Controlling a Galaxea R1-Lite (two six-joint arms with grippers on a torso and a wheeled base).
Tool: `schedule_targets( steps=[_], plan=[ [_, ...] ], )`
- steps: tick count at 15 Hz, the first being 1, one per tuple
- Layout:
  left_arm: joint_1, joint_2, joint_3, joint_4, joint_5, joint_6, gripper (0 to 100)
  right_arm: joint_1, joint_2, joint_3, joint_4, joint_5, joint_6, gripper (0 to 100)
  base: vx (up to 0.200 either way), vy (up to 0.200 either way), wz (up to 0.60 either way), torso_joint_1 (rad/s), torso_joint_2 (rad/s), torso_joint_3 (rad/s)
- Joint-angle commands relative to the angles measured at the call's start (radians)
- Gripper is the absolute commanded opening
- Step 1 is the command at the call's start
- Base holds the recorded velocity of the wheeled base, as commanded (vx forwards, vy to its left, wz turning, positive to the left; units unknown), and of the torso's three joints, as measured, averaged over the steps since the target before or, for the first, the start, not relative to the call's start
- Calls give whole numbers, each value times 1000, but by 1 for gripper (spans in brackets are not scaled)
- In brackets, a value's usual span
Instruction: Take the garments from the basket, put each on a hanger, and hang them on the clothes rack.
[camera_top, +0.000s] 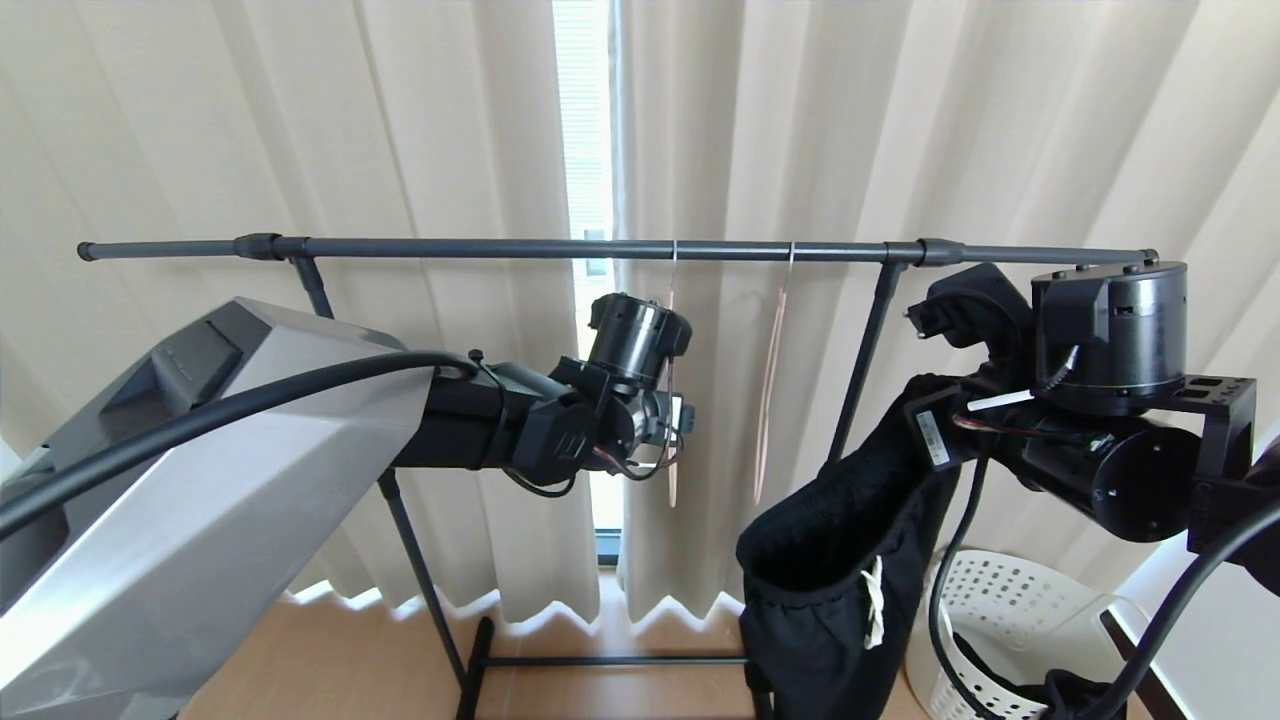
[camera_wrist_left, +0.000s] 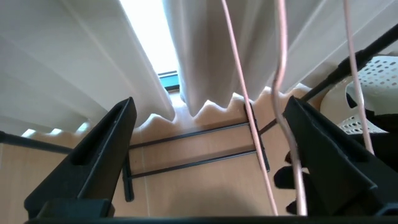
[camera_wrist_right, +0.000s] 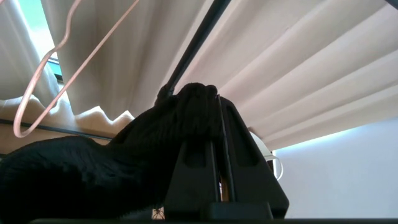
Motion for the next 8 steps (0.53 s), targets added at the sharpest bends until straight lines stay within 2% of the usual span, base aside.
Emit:
schedule_targets(
  steps=[1, 8],
  plan=[
    [6, -1, 0, 1, 4, -1, 100, 0, 2, 0, -1, 0, -1, 0, 0, 0, 0, 0, 0, 0],
    [10, 10, -31, -7, 18, -1, 100, 0, 3, 0, -1, 0, -1, 0, 0, 0, 0, 0, 0, 0]
  ],
)
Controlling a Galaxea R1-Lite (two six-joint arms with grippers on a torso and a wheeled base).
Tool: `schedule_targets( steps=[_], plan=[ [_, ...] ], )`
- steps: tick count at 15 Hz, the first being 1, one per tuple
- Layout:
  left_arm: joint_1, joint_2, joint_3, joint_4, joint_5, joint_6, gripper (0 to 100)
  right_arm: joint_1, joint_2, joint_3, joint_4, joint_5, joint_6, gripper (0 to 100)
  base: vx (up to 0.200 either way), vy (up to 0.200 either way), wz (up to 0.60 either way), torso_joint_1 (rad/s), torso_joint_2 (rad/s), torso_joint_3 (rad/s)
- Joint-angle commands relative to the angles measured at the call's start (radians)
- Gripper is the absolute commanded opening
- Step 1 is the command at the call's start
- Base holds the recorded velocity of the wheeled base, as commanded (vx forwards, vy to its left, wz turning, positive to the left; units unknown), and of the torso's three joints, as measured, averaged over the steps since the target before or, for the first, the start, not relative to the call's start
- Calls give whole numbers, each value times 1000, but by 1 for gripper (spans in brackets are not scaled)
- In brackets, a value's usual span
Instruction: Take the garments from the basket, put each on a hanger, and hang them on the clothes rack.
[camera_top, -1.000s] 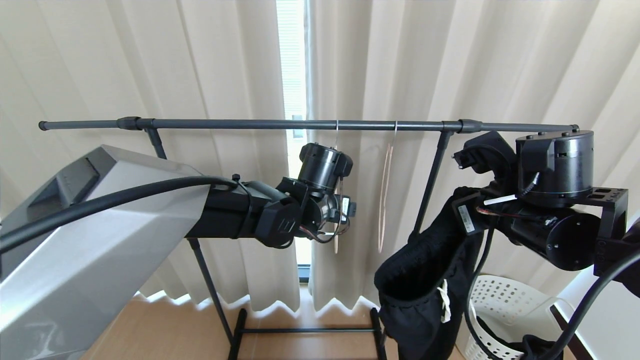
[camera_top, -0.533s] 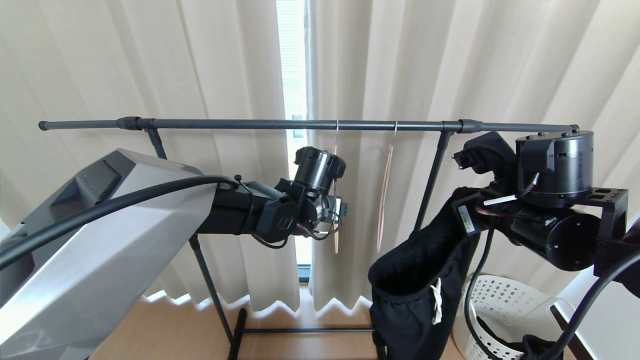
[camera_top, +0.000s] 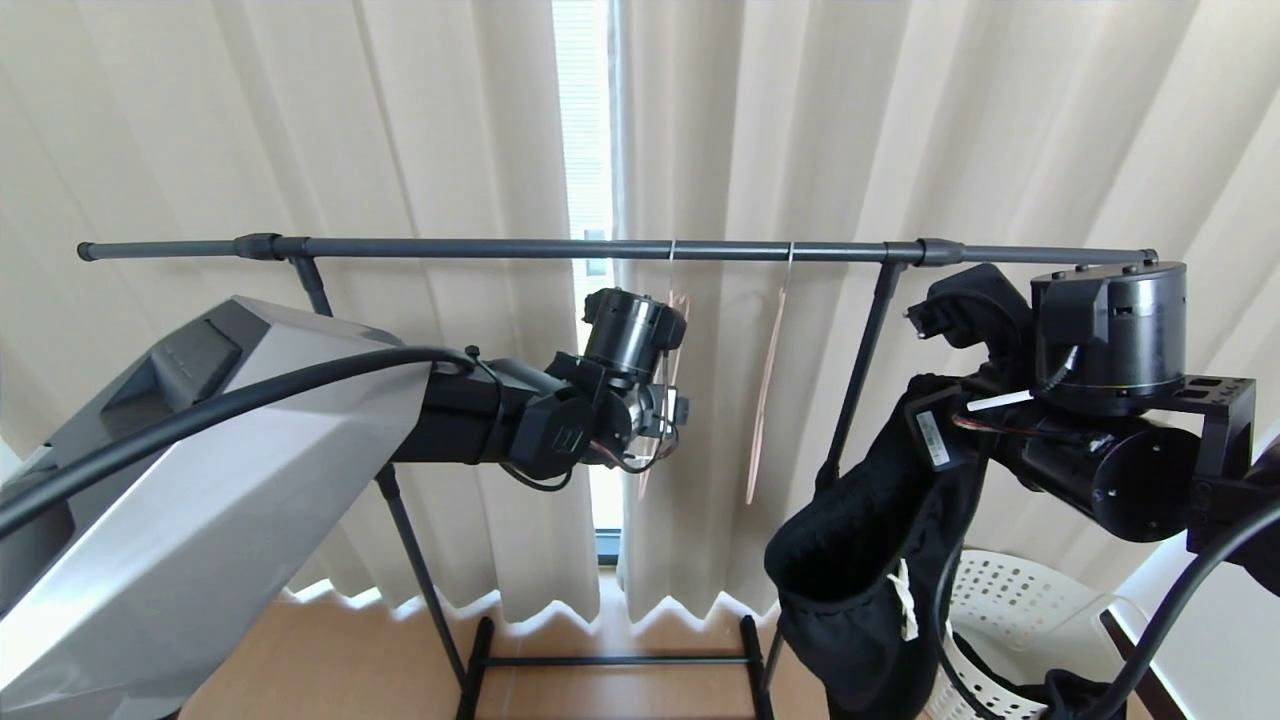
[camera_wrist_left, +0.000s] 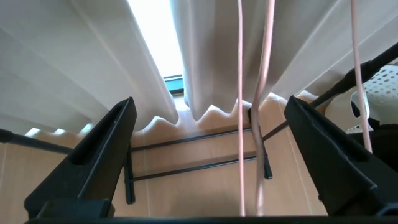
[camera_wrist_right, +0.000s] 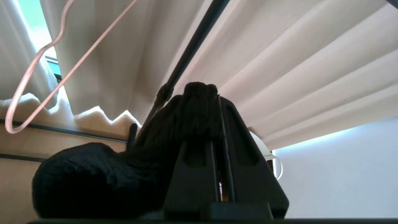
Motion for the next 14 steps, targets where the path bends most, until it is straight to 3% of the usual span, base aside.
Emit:
schedule_targets(
  steps=[1, 9, 14],
  plan=[
    [-3, 19, -28, -2, -1, 1, 100, 0, 2, 0, -1, 0, -1, 0, 0, 0, 0, 0, 0, 0],
    [-12, 140, -189, -2, -2, 27, 100, 0, 2, 0, -1, 0, -1, 0, 0, 0, 0, 0, 0, 0],
    [-9, 155, -201, 1, -2, 25, 100, -6, 20, 0, -1, 0, -1, 0, 0, 0, 0, 0, 0, 0]
  ],
)
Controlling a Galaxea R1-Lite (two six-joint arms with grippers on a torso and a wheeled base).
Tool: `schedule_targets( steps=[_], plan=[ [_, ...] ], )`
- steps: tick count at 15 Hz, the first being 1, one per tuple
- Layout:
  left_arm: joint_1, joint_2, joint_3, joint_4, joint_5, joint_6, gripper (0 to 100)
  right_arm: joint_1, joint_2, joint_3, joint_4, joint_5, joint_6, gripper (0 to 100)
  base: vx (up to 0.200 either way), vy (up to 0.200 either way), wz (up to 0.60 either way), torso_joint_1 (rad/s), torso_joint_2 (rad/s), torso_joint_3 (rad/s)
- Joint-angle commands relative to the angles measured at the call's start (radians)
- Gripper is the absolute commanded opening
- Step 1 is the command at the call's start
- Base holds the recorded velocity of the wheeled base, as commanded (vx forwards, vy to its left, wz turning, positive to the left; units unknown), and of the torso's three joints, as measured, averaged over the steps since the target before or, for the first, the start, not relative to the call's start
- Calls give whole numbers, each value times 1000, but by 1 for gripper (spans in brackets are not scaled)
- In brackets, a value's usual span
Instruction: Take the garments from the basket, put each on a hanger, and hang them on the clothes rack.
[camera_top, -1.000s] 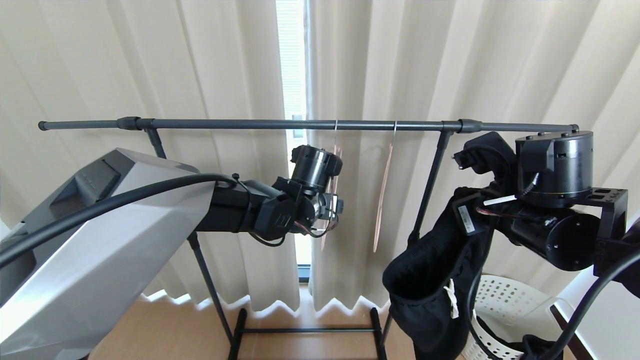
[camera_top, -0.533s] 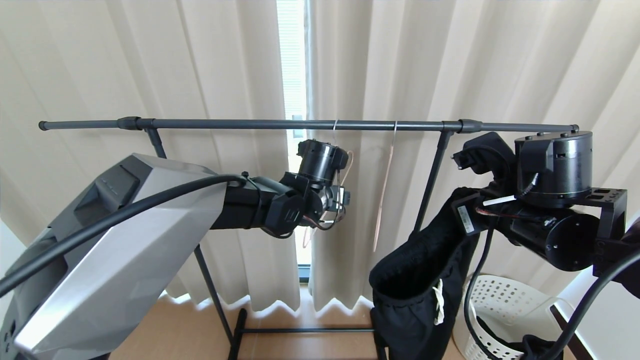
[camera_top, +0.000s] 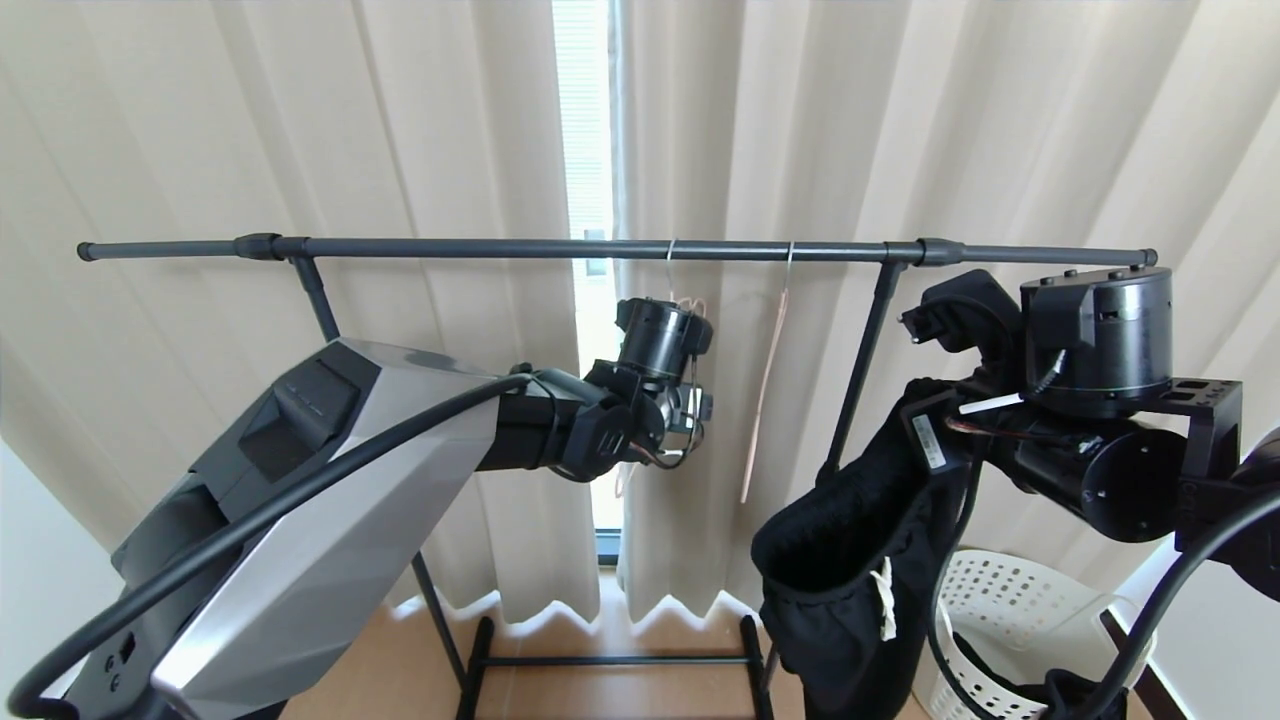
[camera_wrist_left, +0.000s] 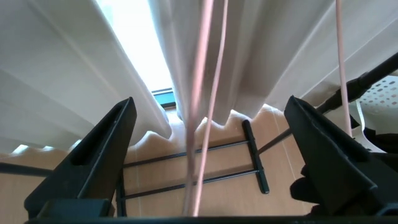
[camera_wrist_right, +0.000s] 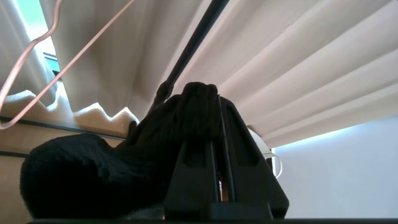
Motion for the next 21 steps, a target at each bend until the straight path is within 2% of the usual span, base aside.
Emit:
schedule_targets(
  steps=[1, 8, 14, 17, 21],
  plan=[
    [4, 5, -1, 0, 0, 0, 0, -1, 8, 0, -2, 0, -1, 0, 0, 0, 0, 0, 0, 0],
    [7, 1, -6, -5, 0, -2, 0, -1, 12, 0, -14, 0, -1, 0, 0, 0, 0, 0, 0, 0],
    [7, -76, 5, -2, 2, -6, 0, -1, 8, 3, -14, 0, -1, 0, 0, 0, 0, 0, 0, 0],
    [5, -150, 113, -6, 0, -20, 0, -1, 4, 9, -14, 0, -1, 0, 0, 0, 0, 0, 0, 0],
    [-8, -285, 360, -111, 0, -28, 0, -1, 8, 9, -15, 0, -1, 0, 0, 0, 0, 0, 0, 0]
  ],
)
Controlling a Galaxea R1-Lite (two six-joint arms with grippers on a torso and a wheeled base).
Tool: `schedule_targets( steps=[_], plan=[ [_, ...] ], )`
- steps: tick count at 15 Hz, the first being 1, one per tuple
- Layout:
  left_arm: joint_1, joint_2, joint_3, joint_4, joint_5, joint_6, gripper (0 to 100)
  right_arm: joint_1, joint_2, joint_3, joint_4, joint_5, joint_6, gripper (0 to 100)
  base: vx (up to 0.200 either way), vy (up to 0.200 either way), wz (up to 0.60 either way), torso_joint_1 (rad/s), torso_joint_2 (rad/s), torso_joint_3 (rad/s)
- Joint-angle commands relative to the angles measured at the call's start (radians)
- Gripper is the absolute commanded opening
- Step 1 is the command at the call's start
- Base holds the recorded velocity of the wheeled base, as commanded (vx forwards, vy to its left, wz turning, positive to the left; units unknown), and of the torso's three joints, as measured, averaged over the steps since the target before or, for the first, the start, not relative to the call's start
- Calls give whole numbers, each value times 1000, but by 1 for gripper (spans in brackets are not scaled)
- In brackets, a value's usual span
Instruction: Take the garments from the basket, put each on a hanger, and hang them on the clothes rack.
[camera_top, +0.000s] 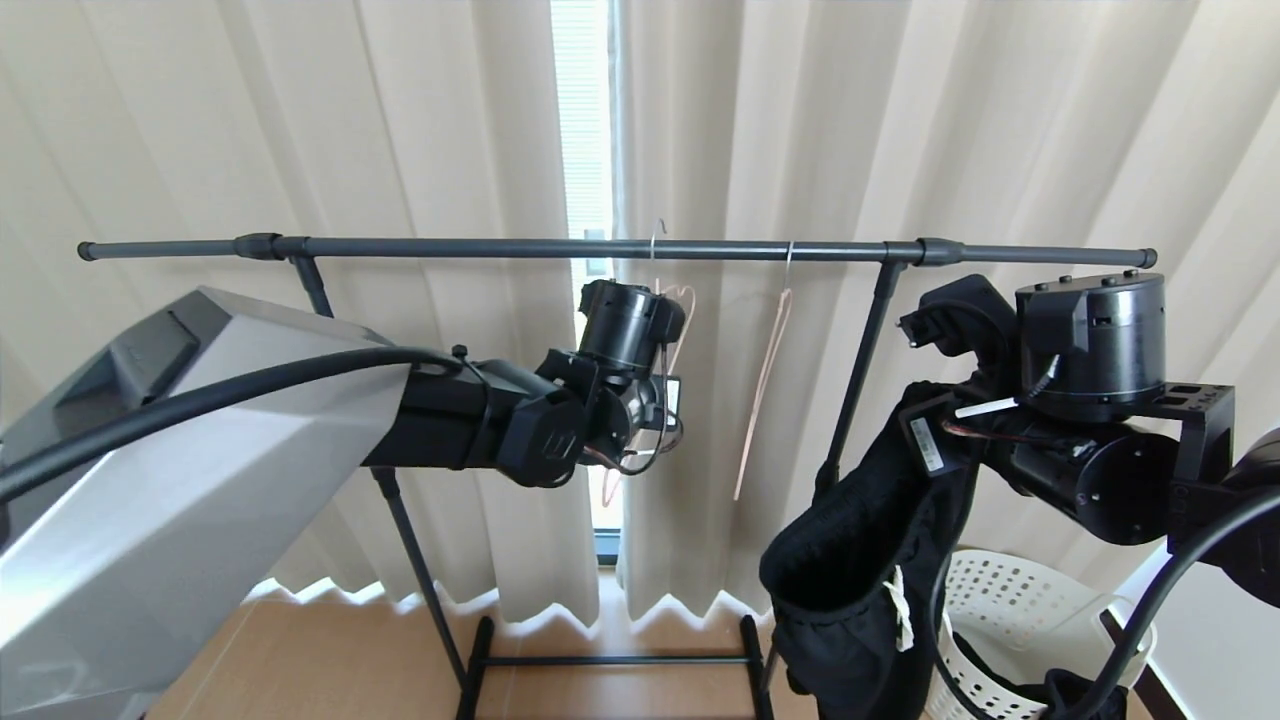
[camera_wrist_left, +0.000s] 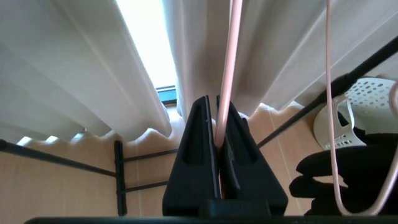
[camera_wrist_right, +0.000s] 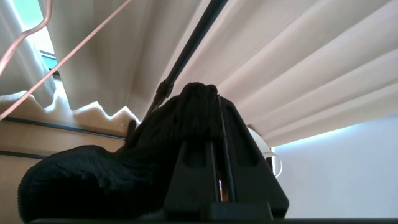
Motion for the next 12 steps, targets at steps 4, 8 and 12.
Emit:
schedule_targets(
  steps=[4, 8, 12],
  plan=[
    [-8, -190, 265, -139, 0, 7, 0, 1, 3, 3, -1, 0, -1, 0, 0, 0, 0, 0, 0, 0],
    [-37, -293, 424, -181, 0, 4, 0, 7, -7, 31, -22, -1, -2, 0, 0, 0, 0, 0, 0, 0],
    [-48, -348, 558, -241, 2, 2, 0, 19, -29, 64, -28, -4, -2, 0, 0, 0, 0, 0, 0, 0]
  ],
)
